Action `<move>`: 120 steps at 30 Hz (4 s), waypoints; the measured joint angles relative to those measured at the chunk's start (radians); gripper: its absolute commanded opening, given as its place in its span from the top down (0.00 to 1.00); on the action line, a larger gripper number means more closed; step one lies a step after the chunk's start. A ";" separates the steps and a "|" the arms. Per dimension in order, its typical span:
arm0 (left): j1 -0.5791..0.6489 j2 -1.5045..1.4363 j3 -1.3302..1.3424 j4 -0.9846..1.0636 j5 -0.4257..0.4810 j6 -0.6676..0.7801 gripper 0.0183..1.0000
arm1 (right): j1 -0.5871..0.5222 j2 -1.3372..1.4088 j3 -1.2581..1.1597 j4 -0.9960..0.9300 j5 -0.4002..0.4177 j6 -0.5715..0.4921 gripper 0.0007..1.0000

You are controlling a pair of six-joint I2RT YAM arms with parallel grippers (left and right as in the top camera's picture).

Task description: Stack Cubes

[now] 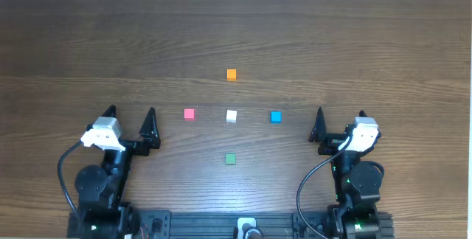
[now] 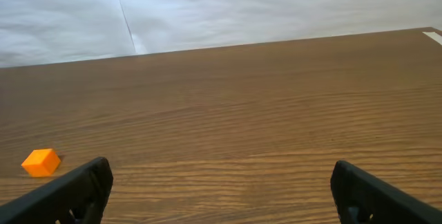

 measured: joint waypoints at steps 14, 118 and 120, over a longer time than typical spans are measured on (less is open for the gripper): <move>0.000 0.000 0.000 0.000 0.000 0.000 0.00 | 0.000 0.000 0.000 0.000 0.000 0.000 0.01; -0.425 1.709 0.921 -0.546 -0.193 -0.269 0.12 | 0.000 -0.003 0.000 0.000 -0.003 0.001 0.01; -0.435 1.715 0.921 -0.540 -0.196 -0.272 0.16 | 0.000 -0.003 0.000 0.000 -0.003 0.001 0.01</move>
